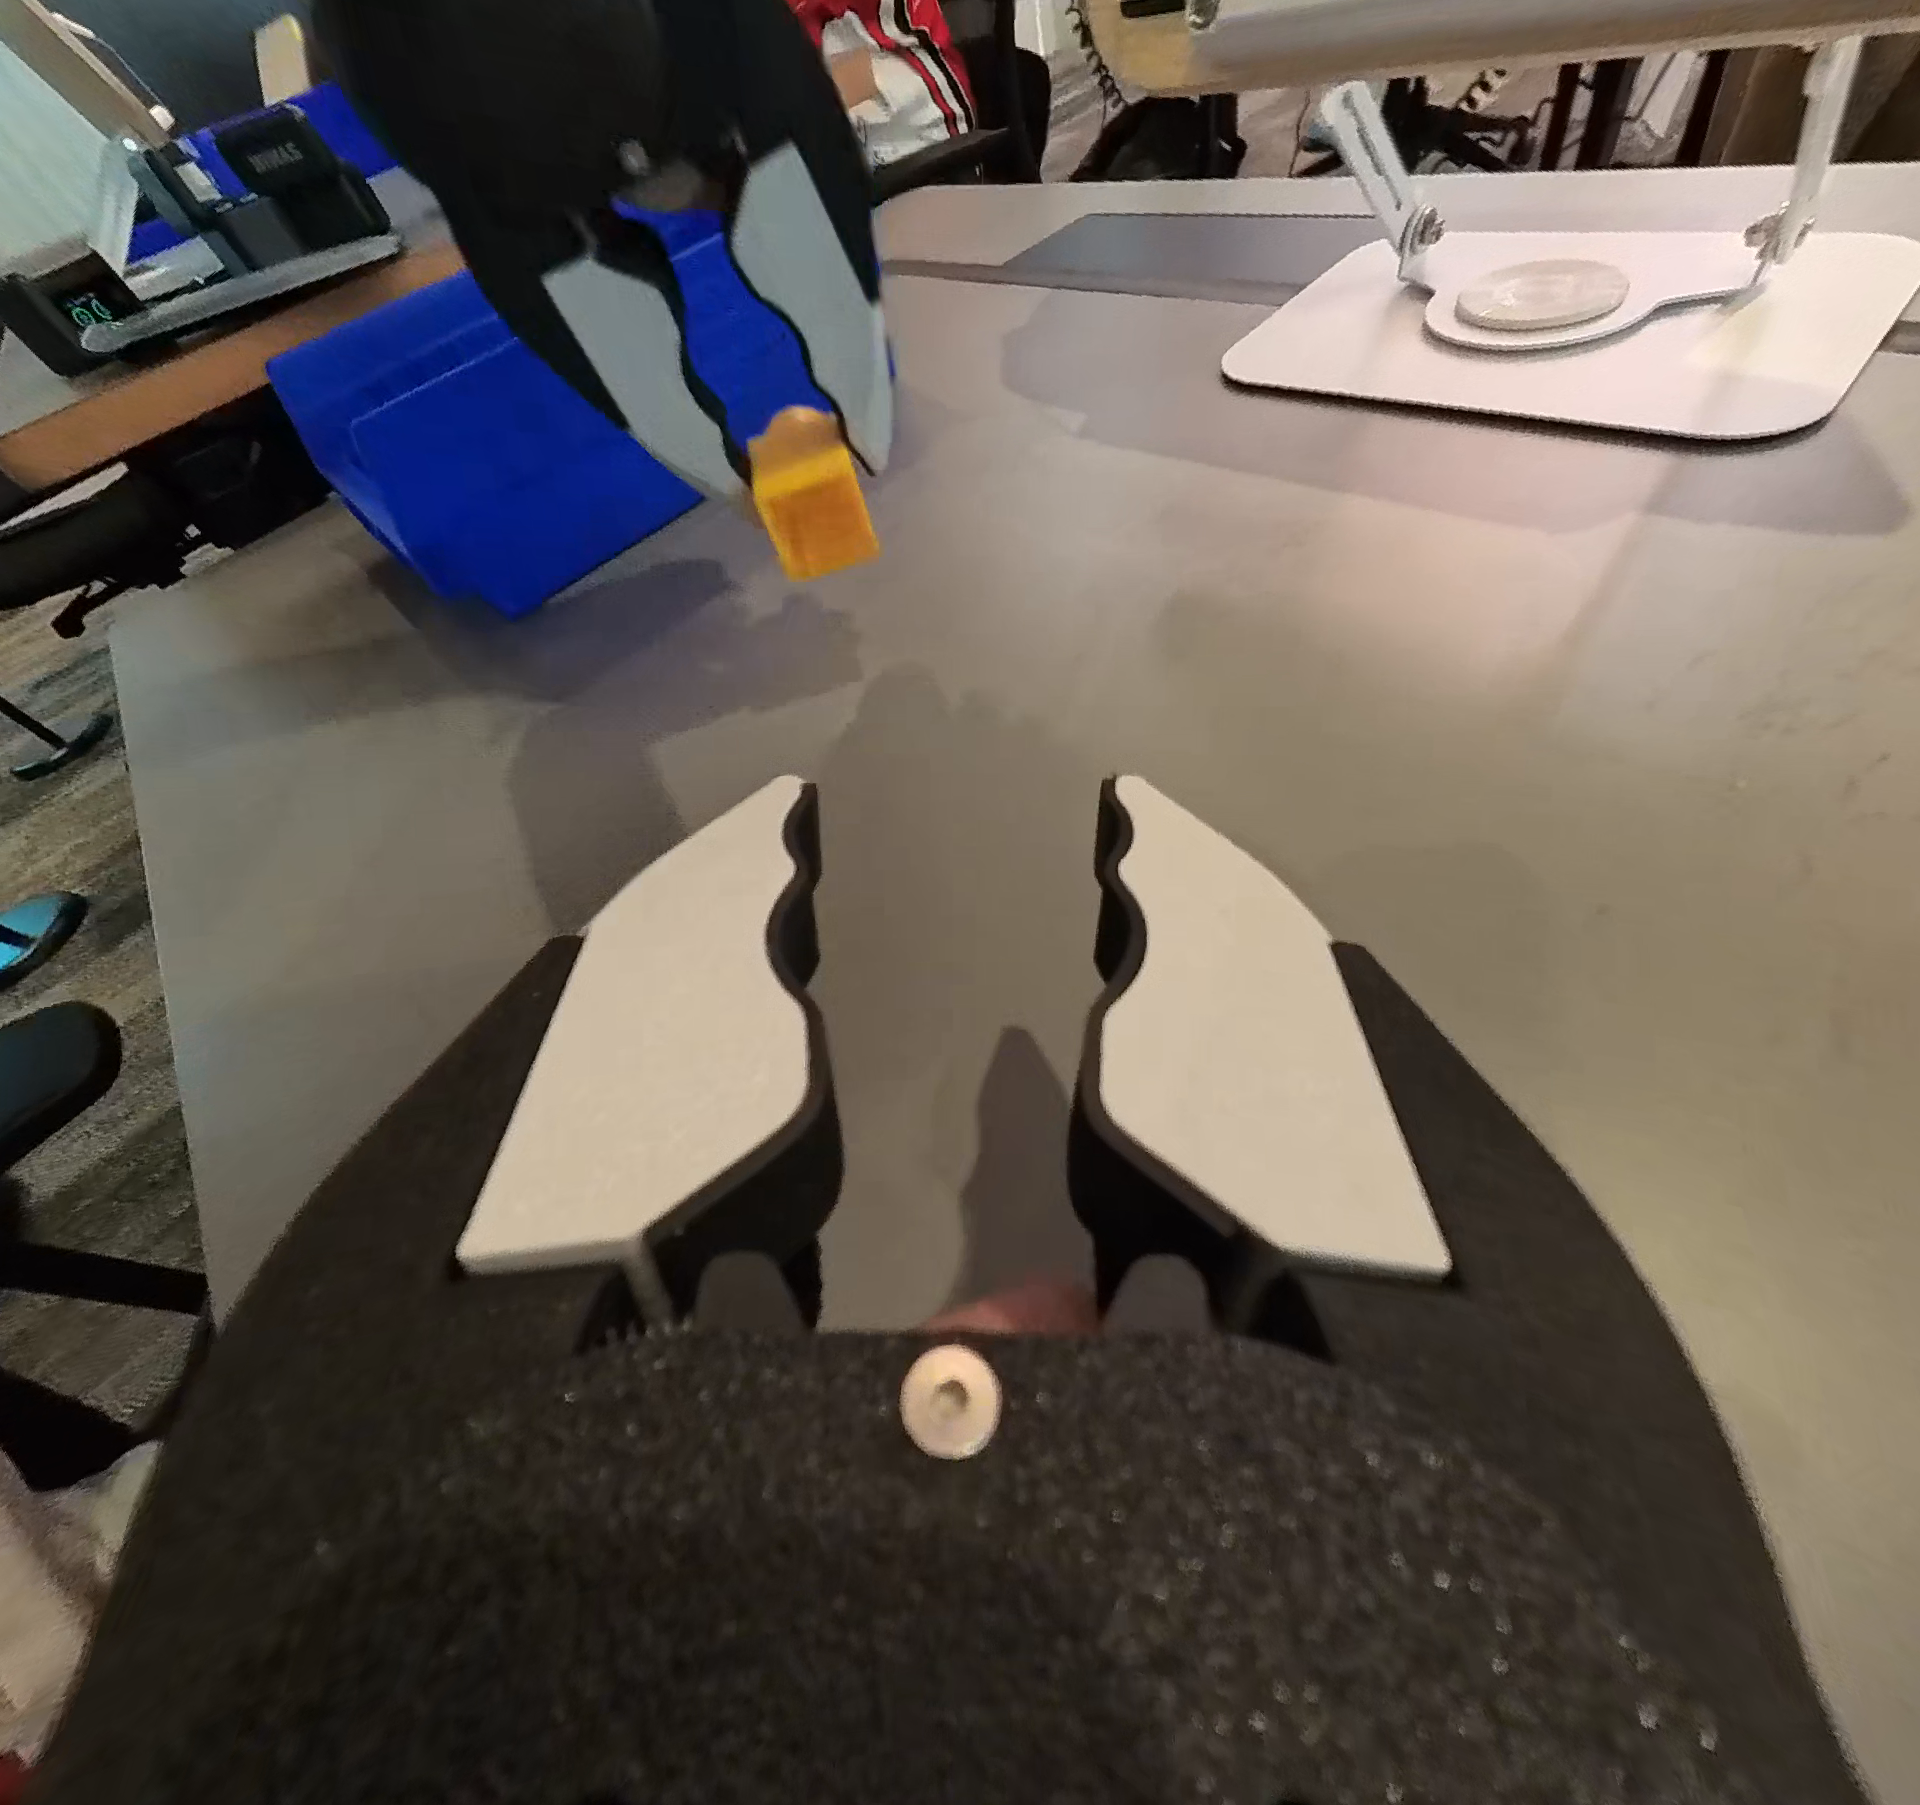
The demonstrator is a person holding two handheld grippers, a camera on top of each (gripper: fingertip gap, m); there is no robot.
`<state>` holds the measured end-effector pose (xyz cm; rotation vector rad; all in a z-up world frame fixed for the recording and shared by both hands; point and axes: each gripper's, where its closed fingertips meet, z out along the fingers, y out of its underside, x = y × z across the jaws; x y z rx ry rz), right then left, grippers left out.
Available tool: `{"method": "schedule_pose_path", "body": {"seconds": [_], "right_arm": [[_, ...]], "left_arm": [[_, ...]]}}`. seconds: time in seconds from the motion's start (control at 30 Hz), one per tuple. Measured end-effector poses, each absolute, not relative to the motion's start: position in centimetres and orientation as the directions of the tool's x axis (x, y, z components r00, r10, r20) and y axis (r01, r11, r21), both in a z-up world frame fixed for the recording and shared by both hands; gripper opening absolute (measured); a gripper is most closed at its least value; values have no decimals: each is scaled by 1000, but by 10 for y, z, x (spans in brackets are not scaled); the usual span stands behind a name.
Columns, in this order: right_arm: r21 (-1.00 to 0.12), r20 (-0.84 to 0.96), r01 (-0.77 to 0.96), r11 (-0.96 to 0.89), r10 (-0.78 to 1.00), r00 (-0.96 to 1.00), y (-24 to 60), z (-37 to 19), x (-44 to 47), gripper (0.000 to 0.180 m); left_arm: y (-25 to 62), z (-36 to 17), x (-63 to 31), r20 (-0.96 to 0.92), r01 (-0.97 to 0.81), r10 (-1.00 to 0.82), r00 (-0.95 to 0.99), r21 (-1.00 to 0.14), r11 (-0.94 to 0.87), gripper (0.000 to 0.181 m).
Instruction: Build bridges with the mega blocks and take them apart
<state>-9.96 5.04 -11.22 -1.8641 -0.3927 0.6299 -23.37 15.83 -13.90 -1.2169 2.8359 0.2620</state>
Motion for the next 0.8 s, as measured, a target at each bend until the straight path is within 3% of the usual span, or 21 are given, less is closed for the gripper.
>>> {"method": "schedule_pose_path", "body": {"seconds": [0.13, 0.6, 0.7, 0.8], "right_arm": [[-925, -246, -29, -379, 537, 807, 48, -114, -95, 51], [-913, -259, -22, -407, 539, 802, 44, -124, -95, 50], [-909, -267, -25, -416, 536, 801, 44, -127, -95, 50], [-907, -282, -39, -419, 536, 796, 43, -126, -94, 50]], "left_arm": [[154, -156, -211, -78, -720, -716, -694, 73, 690, 36], [157, -185, -215, -65, -689, -686, -725, 78, 721, 37], [158, -177, -225, -50, -756, -755, -654, 92, 649, 55], [160, -145, -229, -112, -849, -844, -525, 4, 528, 68]]}}
